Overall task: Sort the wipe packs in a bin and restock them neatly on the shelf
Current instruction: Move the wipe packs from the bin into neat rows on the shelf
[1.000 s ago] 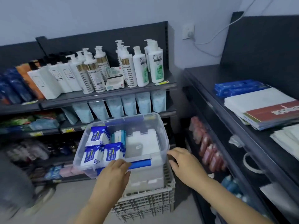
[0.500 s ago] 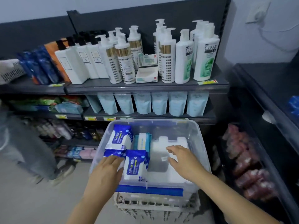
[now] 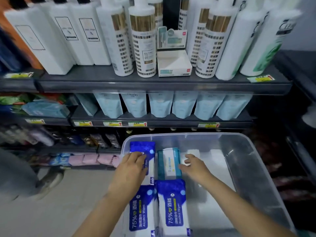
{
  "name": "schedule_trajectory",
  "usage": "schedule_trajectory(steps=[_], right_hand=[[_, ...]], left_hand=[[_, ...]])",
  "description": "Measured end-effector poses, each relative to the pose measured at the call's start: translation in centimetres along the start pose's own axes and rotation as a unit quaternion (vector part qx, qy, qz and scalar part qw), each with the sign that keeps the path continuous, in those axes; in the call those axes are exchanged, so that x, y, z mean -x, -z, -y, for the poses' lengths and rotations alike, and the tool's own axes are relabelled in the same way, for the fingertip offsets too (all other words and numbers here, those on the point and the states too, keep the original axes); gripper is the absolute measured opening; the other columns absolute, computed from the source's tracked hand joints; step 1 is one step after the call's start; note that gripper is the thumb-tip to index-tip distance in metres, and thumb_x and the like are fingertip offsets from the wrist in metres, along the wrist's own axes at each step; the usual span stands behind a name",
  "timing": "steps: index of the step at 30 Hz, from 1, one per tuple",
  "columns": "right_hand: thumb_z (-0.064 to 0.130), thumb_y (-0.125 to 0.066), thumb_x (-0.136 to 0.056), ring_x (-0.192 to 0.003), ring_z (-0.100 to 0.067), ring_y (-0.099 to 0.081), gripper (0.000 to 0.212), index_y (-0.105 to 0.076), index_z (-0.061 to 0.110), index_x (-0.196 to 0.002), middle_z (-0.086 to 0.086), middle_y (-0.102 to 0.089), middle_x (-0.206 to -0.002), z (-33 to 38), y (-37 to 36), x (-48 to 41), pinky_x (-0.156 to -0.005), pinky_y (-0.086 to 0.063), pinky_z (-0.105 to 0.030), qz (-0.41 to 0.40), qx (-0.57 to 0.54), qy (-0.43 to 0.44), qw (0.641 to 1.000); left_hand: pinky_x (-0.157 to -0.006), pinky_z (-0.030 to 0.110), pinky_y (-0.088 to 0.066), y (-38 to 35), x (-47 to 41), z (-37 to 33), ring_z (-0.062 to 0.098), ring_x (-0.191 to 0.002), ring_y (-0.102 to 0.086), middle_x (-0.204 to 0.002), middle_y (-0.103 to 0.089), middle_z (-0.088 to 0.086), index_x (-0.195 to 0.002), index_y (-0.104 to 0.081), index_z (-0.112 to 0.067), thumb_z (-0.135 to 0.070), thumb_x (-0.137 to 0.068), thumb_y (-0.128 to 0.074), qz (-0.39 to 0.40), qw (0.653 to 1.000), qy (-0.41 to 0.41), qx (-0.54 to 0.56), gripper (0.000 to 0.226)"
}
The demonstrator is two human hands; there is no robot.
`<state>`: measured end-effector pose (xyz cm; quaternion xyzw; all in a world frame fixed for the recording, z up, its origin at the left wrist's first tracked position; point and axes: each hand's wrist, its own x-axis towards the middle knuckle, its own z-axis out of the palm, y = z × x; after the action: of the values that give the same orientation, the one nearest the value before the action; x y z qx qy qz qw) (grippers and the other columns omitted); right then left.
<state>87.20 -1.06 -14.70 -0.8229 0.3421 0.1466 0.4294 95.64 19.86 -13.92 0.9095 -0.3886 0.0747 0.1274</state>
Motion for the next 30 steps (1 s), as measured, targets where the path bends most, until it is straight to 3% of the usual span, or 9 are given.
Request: schedule_trajectory(steps=[3, 8, 16, 19, 22, 25, 27, 30], right_hand=[[0.025, -0.059, -0.092, -0.123, -0.024, -0.051, 0.062, -0.03, 0.005, -0.142, -0.012, -0.045, -0.141, 0.4, -1.2, -1.3, -0.085, -0.042, -0.024, 0.011, -0.039, -0.04, 0.998], [0.018, -0.064, -0.088, -0.091, -0.017, -0.063, 0.035, -0.054, 0.007, -0.12, -0.011, -0.064, -0.119, 0.8, -3.0, -2.9, -0.071, -0.052, -0.026, 0.039, -0.161, -0.077, 0.983], [0.007, -0.062, -0.088, -0.111, -0.026, -0.059, 0.04, -0.05, 0.007, -0.126, -0.013, -0.059, -0.126, 0.5, -3.1, -3.0, -0.084, -0.051, -0.034, 0.085, -0.217, -0.091, 0.968], [0.006, -0.063, -0.087, -0.111, -0.024, -0.059, 0.04, -0.051, 0.009, -0.125, -0.01, -0.059, -0.126, 0.0, -2.3, -2.6, -0.089, -0.052, -0.036, 0.062, -0.22, -0.053, 0.972], [0.007, -0.066, -0.084, -0.102, -0.022, -0.061, 0.029, -0.055, 0.013, -0.109, -0.009, -0.063, -0.118, -0.4, -0.5, -2.0, -0.088, -0.053, -0.038, 0.013, -0.201, -0.006, 0.979], [0.01, -0.068, -0.083, -0.099, -0.022, -0.062, 0.026, -0.054, 0.016, -0.103, -0.005, -0.063, -0.11, -0.2, 2.1, -1.0, -0.085, -0.052, -0.039, -0.021, -0.147, 0.057, 0.987], [0.009, -0.068, -0.083, -0.101, -0.019, -0.061, 0.029, -0.055, 0.015, -0.108, -0.001, -0.063, -0.108, 0.4, 3.5, -0.1, -0.084, -0.051, -0.035, -0.008, -0.134, 0.117, 0.984], [0.008, -0.07, -0.082, -0.092, -0.013, -0.059, 0.026, -0.056, 0.02, -0.1, 0.005, -0.062, -0.097, 1.8, 4.7, 1.6, -0.078, -0.048, -0.027, 0.029, -0.147, 0.197, 0.969]], left_hand=[[-0.069, 0.037, -0.059, -1.3, 0.1, 0.4, 0.028, -0.081, -0.068, -0.094, -0.069, 0.011, -0.096, -0.073, -0.003, -0.024, -0.078, -0.06, 0.01, 1.0, -0.012, 0.004, 0.03], [-0.073, 0.033, -0.057, -0.5, 0.4, -0.1, 0.024, -0.083, -0.069, -0.095, -0.071, 0.01, -0.096, -0.074, -0.004, -0.017, -0.059, -0.089, 0.014, 1.0, -0.018, -0.001, 0.042], [-0.072, 0.031, -0.057, -0.2, 0.6, -0.5, 0.021, -0.086, -0.069, -0.098, -0.071, 0.006, -0.101, -0.073, -0.008, -0.021, -0.062, -0.087, 0.017, 1.0, 0.011, -0.012, 0.043], [-0.073, 0.033, -0.057, -0.2, 0.5, -0.7, 0.022, -0.088, -0.069, -0.1, -0.07, 0.005, -0.102, -0.072, -0.008, -0.019, -0.065, -0.086, 0.028, 0.999, 0.032, 0.001, 0.041], [-0.072, 0.034, -0.057, 0.1, 0.3, -0.8, 0.023, -0.087, -0.07, -0.1, -0.07, 0.006, -0.102, -0.072, -0.007, -0.018, -0.065, -0.086, 0.041, 0.998, 0.039, 0.002, 0.04], [-0.09, 0.034, -0.05, 1.1, -0.2, -1.5, 0.025, -0.109, -0.061, -0.118, -0.064, 0.005, -0.12, -0.063, -0.009, -0.026, -0.082, -0.072, 0.079, 0.995, 0.059, 0.014, 0.043], [-0.101, 0.03, -0.039, 1.9, -0.6, -2.2, 0.019, -0.125, -0.047, -0.136, -0.052, 0.0, -0.139, -0.046, -0.017, -0.041, -0.09, -0.057, 0.088, 0.987, 0.114, 0.076, 0.055], [-0.095, 0.022, -0.042, 3.9, -1.6, -4.6, -0.003, -0.118, -0.048, -0.131, -0.054, -0.009, -0.143, -0.037, -0.024, -0.051, -0.078, -0.059, 0.049, 0.944, 0.196, 0.263, 0.073]])
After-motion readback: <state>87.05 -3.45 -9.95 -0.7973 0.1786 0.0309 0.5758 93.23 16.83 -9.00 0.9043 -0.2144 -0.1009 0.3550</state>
